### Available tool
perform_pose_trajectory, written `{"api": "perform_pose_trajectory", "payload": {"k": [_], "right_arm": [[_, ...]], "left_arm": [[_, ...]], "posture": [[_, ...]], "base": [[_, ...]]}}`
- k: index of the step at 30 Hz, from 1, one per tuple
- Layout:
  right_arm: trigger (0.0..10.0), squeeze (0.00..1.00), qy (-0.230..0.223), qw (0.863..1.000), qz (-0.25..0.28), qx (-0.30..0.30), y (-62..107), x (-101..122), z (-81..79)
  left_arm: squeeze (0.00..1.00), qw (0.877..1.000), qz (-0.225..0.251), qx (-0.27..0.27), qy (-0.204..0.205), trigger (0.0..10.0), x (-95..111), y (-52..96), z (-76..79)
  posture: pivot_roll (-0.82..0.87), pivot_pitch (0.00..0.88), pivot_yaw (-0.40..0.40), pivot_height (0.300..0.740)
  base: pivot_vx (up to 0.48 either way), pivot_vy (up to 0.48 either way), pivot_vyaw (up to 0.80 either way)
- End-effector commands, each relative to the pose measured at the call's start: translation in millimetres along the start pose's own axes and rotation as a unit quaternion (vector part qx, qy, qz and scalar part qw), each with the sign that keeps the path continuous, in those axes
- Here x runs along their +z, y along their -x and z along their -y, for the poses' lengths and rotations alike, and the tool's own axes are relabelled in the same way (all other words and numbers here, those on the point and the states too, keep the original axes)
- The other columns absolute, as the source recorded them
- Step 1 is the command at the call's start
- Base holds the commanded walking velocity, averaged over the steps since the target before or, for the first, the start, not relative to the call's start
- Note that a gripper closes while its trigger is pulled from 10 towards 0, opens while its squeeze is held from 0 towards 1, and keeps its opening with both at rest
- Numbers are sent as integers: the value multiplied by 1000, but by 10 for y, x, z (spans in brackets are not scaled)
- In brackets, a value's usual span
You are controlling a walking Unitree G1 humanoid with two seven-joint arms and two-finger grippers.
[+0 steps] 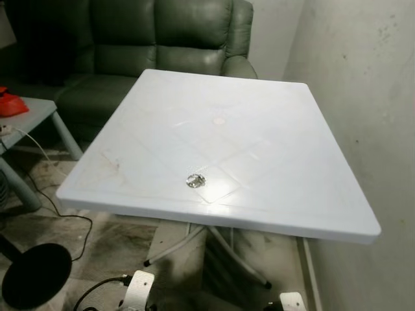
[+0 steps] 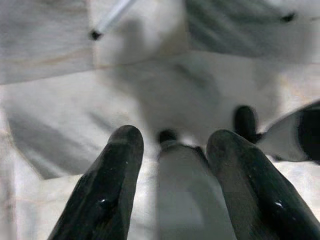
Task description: Hang keys on a hook
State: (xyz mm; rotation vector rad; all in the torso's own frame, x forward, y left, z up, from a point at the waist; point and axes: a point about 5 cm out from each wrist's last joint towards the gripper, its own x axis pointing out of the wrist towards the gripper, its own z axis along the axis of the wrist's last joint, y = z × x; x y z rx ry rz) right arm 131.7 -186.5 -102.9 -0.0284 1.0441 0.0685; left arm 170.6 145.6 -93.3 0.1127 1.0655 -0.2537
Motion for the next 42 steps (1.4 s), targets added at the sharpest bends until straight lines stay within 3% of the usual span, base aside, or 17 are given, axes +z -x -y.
{"api": "perform_pose_trajectory", "payload": {"k": [1, 10, 25, 31, 36, 41, 42], "right_arm": [[10000, 0, -1, 1000, -10, 2, 0, -40, -33], [10000, 0, -4, 1000, -11, 2, 0, -41, -35], [10000, 0, -7, 1000, -12, 1, 7, -60, -20], [10000, 0, 19, 1000, 12, -2, 10, -14, -12], [10000, 0, 26, 990, 131, 39, 0, 434, 13], [10000, 0, 82, 974, 193, 87, 29, 668, -58], [10000, 0, 98, 969, 207, 97, 38, 717, -85]], "left_arm": [[0, 1000, -5, 13, 0, 10000, -33, 21, -111], [0, 1000, -5, 14, 0, 10000, -29, 20, -111], [0, 1000, 3, 9, -10, 10000, -16, 21, -105], [0, 999, 44, -6, -19, 10000, 46, 27, -84], [0, 987, 94, -46, -120, 10000, 178, 41, -22], [0, 981, 115, -62, -146, 10000, 220, 52, 10], [0, 973, 157, -81, -148, 10000, 376, 74, 22]], "posture": [[-117, 0, -24, 724], [-117, 0, -26, 724], [-120, 0, -24, 724], [-132, 0, -15, 724], [-133, 0, -14, 724], [-132, 0, -11, 724], [-135, 3, -7, 724]], "base": [[0, 454, 0], [0, 445, 0], [0, 0, 0], [0, 0, 0], [0, 0, 0], [0, 0, 0], [0, 0, 0]]}}
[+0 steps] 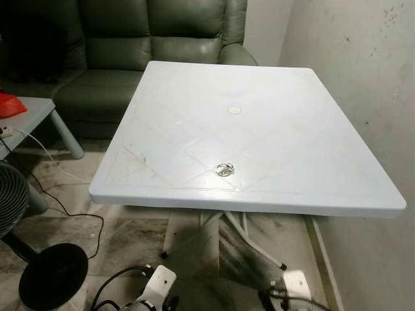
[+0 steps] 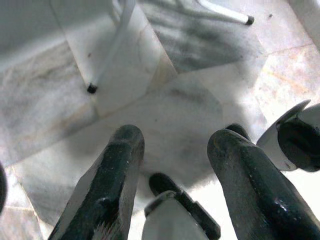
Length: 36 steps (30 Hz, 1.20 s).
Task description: Hang keys on a hook
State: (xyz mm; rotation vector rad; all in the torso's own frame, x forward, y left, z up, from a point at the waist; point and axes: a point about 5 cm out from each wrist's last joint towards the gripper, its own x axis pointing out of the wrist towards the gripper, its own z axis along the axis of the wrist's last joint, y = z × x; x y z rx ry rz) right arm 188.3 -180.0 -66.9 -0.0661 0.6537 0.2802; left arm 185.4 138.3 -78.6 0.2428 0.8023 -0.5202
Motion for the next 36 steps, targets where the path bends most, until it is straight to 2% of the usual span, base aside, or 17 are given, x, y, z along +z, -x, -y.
{"api": "perform_pose_trajectory", "payload": {"k": [1, 2, 3, 4, 7, 10, 11, 15, 16, 18, 21, 23, 25, 26, 30, 34, 36], "right_arm": [[10000, 0, 37, 997, 46, 50, -39, 155, -92], [10000, 0, 37, 997, 46, 50, -39, 155, -92], [10000, 0, 43, 994, 76, 68, -56, 257, -121], [10000, 0, 51, 991, 98, 78, -58, 323, -135], [10000, 0, 54, 986, 129, 95, -58, 422, -155], [10000, 0, 85, 971, 182, 131, -21, 588, -211], [10000, 0, 85, 971, 182, 131, -21, 588, -211], [10000, 0, 99, 959, 216, 154, 29, 693, -240], [10000, 0, 104, 952, 239, 160, 60, 770, -252], [10000, 0, 104, 950, 247, 162, 70, 796, -255], [10000, 0, 90, 938, 295, 160, 164, 976, -255], [10000, 0, 80, 933, 313, 155, 206, 1052, -261], [10000, 0, 65, 931, 327, 146, 224, 1116, -260], [10000, 0, 42, 930, 341, 130, 234, 1193, -246], [10000, 0, 13, 928, 358, 106, 232, 1293, -222], [10000, 0, -55, 919, 389, 48, 201, 1619, -174], [10000, 0, -64, 917, 391, 34, 195, 1689, -154]], "left_arm": [[0, 991, 125, -35, -31, 10000, 447, -11, -93], [0, 991, 125, -35, -31, 10000, 447, -11, -93], [0, 985, 163, -45, -33, 10000, 583, -1, -110], [0, 982, 180, -49, -38, 10000, 629, 11, -120], [0, 975, 206, -62, -56, 10000, 705, 35, -122], [0, 955, 254, -96, -122, 10000, 868, 104, -106], [0, 955, 254, -96, -122, 10000, 868, 104, -106], [0, 940, 282, -114, -158, 10000, 949, 175, -121], [0, 933, 299, -117, -164, 10000, 1001, 219, -145], [0, 930, 306, -117, -165, 10000, 1021, 235, -154], [0, 918, 353, -115, -141, 10000, 1180, 328, -184], [0, 910, 372, -114, -142, 10000, 1254, 382, -174], [0, 905, 387, -107, -139, 10000, 1314, 421, -171], [0, 902, 402, -95, -124, 10000, 1384, 458, -175], [0, 899, 420, -80, -95, 10000, 1477, 498, -191], [0, 889, 458, -13, 1, 10000, 1715, 549, -341], [0, 884, 466, 3, 29, 10000, 1770, 564, -386]], "posture": [[-138, 6, -4, 724], [-138, 6, -4, 724], [-138, 6, -4, 724], [-140, 9, 1, 724], [-140, 8, 1, 724], [-130, 15, 3, 724], [-130, 15, 3, 724], [-127, 19, 6, 724], [-124, 21, 13, 724], [-124, 21, 13, 724], [-123, 21, 18, 724], [-125, 18, 24, 724], [-127, 16, 27, 724], [-124, 12, 29, 724], [-121, 10, 25, 724], [-112, 0, 13, 724], [-111, 1, 13, 724]], "base": [[0, 0, 0], [0, 0, 0], [0, 0, 0], [0, 0, 0], [0, 0, 0], [0, 0, 0], [0, 0, 0], [0, 0, 0], [0, 0, 0], [0, 0, 0], [0, 0, 0], [0, 0, 0], [0, 0, 0], [0, 0, 0], [0, 0, 0], [0, 0, 0], [0, 0, 0]]}}
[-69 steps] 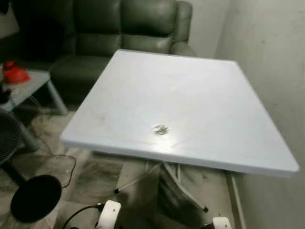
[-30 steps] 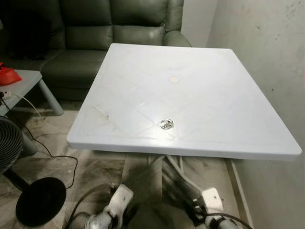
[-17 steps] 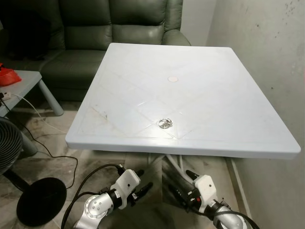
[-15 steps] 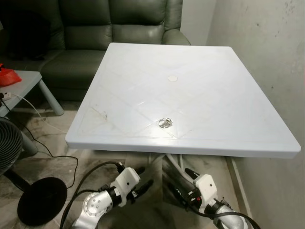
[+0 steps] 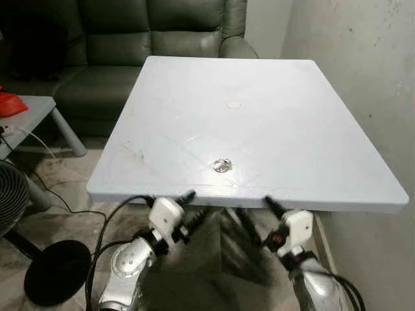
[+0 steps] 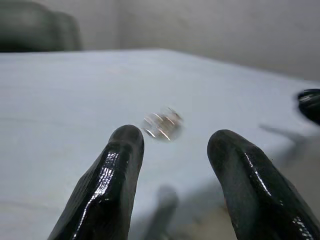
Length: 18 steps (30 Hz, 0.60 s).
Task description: Hang keys on a hook
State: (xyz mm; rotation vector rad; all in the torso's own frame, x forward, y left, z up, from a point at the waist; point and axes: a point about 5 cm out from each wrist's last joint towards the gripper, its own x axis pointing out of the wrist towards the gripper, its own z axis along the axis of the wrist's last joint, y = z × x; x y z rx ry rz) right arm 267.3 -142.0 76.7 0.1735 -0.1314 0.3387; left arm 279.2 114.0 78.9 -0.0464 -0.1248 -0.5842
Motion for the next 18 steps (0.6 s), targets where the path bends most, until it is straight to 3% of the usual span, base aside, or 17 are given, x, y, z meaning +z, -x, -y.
{"api": "perform_pose_trajectory", "payload": {"k": [1, 4, 5, 8, 9, 13, 15, 16, 18], "right_arm": [[10000, 0, -9, 999, 5, -33, -58, 64, 44], [10000, 0, -8, 998, 7, -69, -191, 143, 98], [10000, 0, 9, 997, 10, -77, -257, 191, 115], [10000, 0, 14, 996, 4, -91, -300, 216, 135], [10000, 0, 22, 995, -3, -93, -324, 221, 138], [10000, 0, 32, 994, -26, -102, -333, 177, 154], [10000, 0, 33, 993, -52, -100, -320, 136, 151], [10000, 0, 28, 993, -51, -101, -302, 151, 160], [10000, 0, 23, 993, -54, -101, -295, 154, 163]], "left_arm": [[0, 998, 2, 52, 23, 10000, 64, -29, -126], [0, 993, 0, 111, 34, 10000, 153, -104, -291], [0, 987, 3, 156, 35, 10000, 212, -123, -431], [0, 981, 1, 191, 46, 10000, 248, -122, -534], [0, 975, -3, 222, 28, 10000, 270, -91, -634], [0, 969, -24, 246, 10, 10000, 256, -35, -732], [0, 965, -36, 258, -22, 10000, 283, 40, -826], [0, 960, -36, 278, 10, 10000, 304, 84, -903], [0, 958, -35, 283, 16, 10000, 316, 95, -917]], "posture": [[-109, 0, 6, 724], [-99, 0, -4, 724], [-91, 0, -9, 724], [-90, 0, -11, 724], [-85, 0, -18, 724], [-85, 0, -25, 724], [-87, 0, -26, 724], [-84, 0, -30, 724], [-82, 0, -32, 724]], "base": [[0, 0, 0], [0, 0, 0], [0, 0, 0], [0, 0, 0], [0, 0, 0], [0, 0, 0], [0, 0, 0], [0, 0, 0], [0, 0, 0]]}}
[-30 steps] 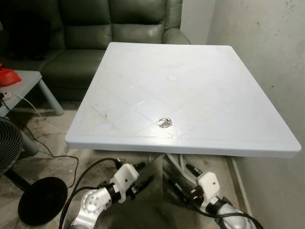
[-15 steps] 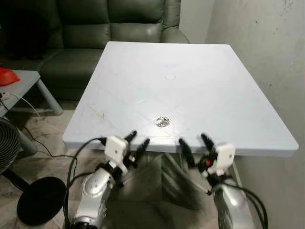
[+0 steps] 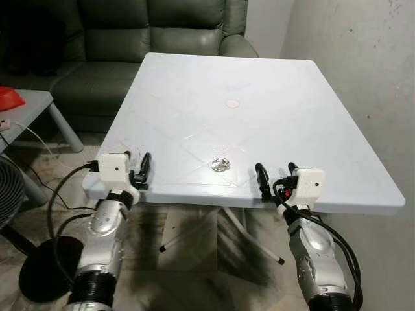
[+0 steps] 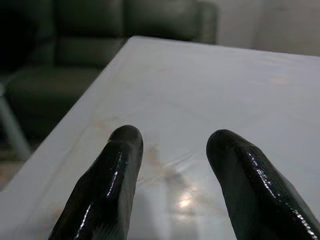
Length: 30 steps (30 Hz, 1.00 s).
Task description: Hang keys on a hook
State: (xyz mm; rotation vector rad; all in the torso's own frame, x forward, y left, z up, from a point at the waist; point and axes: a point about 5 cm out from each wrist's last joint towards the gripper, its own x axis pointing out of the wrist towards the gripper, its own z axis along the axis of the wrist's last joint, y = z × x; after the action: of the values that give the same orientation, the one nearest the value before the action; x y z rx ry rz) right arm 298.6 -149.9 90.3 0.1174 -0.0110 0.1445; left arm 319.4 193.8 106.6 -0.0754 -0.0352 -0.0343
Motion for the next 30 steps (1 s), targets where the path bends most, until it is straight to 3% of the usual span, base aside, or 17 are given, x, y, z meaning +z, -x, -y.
{"api": "perform_pose_trajectory", "payload": {"k": [1, 2, 4, 9, 13, 23, 30], "right_arm": [[10000, 0, 11, 1000, 11, -3, 23, 86, 23], [10000, 0, 37, 999, 23, -9, 51, 129, 49], [10000, 0, 46, 998, 27, -13, 62, 138, 60], [10000, 0, 36, 998, 58, -4, 219, 242, 56], [10000, 0, 45, 998, 53, 0, 288, 225, 25], [10000, 0, 51, 997, 50, 8, 276, 248, -5], [10000, 0, 55, 997, 58, -2, 228, 306, 43]], "left_arm": [[0, 1000, 1, 10, -1, 10000, 44, 39, -22], [0, 1000, 2, 1, -7, 10000, 48, 81, 25], [0, 1000, 2, -3, -8, 10000, 44, 96, 42], [0, 999, -1, -24, 22, 10000, 21, 253, 168], [0, 999, -6, -31, 31, 10000, 32, 301, 176], [0, 999, -14, -33, 11, 10000, 65, 242, 156], [0, 999, -11, -32, 18, 10000, 140, 79, 155]], "posture": [[-82, 0, -36, 724], [-82, 0, -36, 724], [-83, 0, -37, 724], [-89, 0, -35, 724], [-93, 0, -34, 724], [-96, 0, -35, 724], [-107, 7, -29, 724]], "base": [[0, 0, 0], [0, 0, 0], [0, 0, 0], [0, 0, 0], [0, 0, 0], [0, 0, 0], [0, 0, 0]]}}
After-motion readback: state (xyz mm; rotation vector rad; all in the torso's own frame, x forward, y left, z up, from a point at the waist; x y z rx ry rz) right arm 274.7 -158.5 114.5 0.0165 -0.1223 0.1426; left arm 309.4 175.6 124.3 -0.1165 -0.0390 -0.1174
